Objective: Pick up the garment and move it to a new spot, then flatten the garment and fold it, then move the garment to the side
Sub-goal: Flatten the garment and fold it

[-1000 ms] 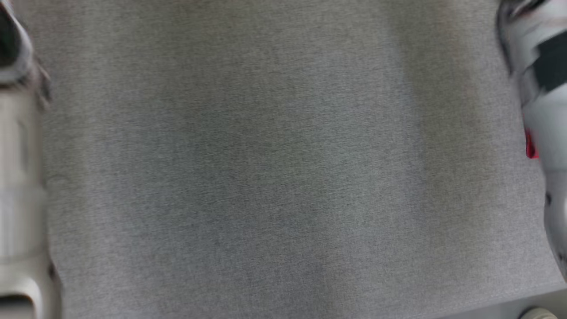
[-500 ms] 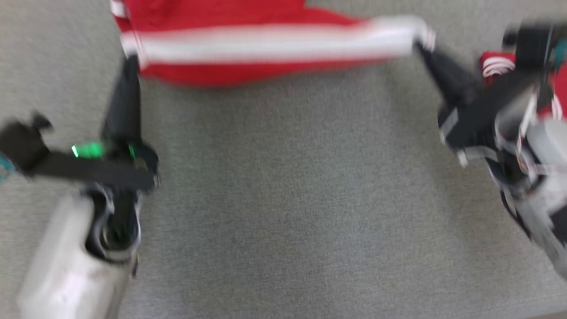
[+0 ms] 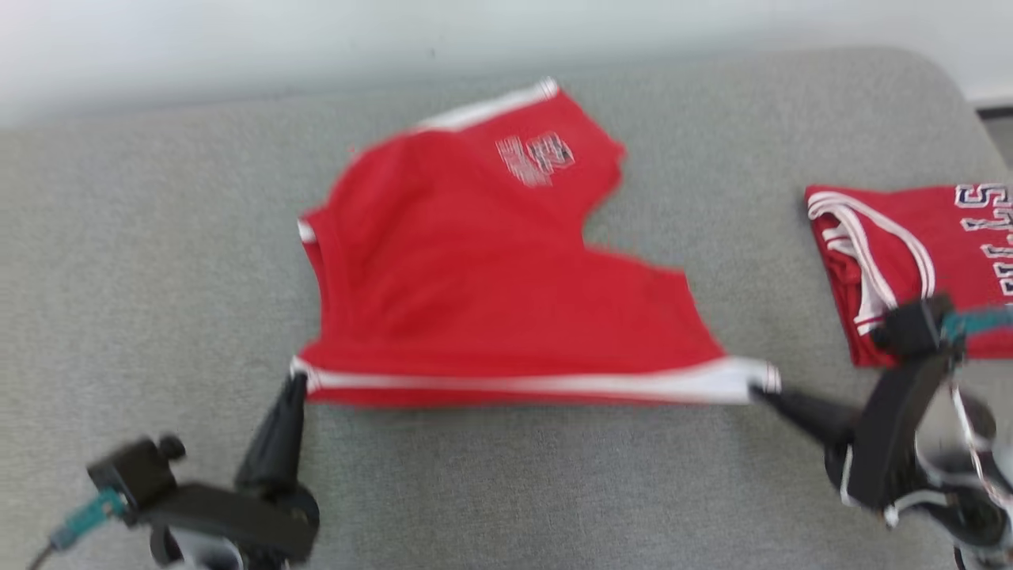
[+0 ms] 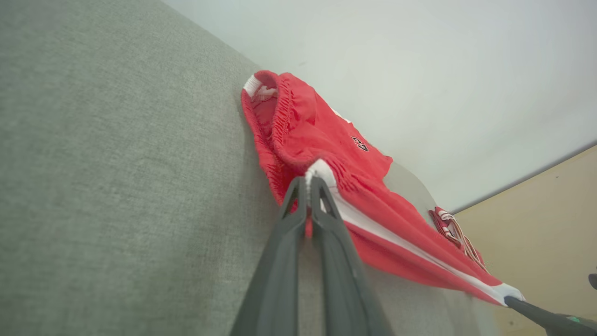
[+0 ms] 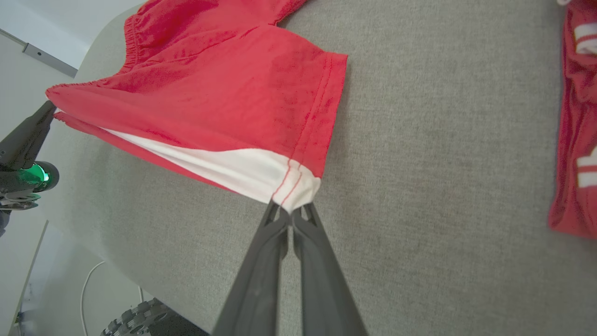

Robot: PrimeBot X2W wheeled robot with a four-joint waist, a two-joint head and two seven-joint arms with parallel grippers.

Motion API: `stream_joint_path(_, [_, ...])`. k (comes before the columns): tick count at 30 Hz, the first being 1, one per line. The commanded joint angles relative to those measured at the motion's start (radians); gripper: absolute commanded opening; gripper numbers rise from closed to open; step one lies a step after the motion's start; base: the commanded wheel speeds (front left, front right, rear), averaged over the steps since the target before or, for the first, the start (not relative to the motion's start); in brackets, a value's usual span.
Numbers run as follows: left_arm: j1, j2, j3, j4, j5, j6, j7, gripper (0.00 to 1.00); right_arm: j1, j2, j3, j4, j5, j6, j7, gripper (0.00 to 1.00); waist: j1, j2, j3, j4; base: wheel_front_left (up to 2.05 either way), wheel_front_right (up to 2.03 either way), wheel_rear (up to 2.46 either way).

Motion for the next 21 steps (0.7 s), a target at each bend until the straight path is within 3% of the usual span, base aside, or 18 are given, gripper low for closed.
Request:
stream_joint_path(1, [0.048, 0.017, 0.001, -0.011, 0.01, 0.021, -0.002, 0.0, 0.067, -0.021, -0.031, -0.013, 0.008, -0.003, 0.049, 0.0, 0.0004, 0.0002, -0.058, 0.012, 0.0, 0.0, 0.0])
stream_joint_path(11, [0.239, 0.048, -0.037, -0.122, -0.02, 0.087, 0.068, 0.0, 0.377, 0.012, -0.19, -0.091, -0.007, -0.003, 0.29, 0.0, 0.0004, 0.0002, -0.101, 0.034, 0.0, 0.0, 0.0])
stream_joint_path(17, [0.354, 0.088, -0.094, -0.201, -0.015, 0.132, 0.151, 0.0, 0.56, 0.097, -0.357, -0.178, -0.068, -0.003, 0.43, 0.0, 0.0004, 0.0002, -0.117, 0.045, 0.0, 0.0, 0.0])
stream_joint_path(21, [0.379, 0.074, -0.108, -0.26, -0.027, 0.151, 0.162, 0.0, 0.594, 0.173, -0.459, -0.287, -0.149, -0.003, 0.474, 0.0, 0.0004, 0.0002, -0.118, 0.051, 0.0, 0.0, 0.0])
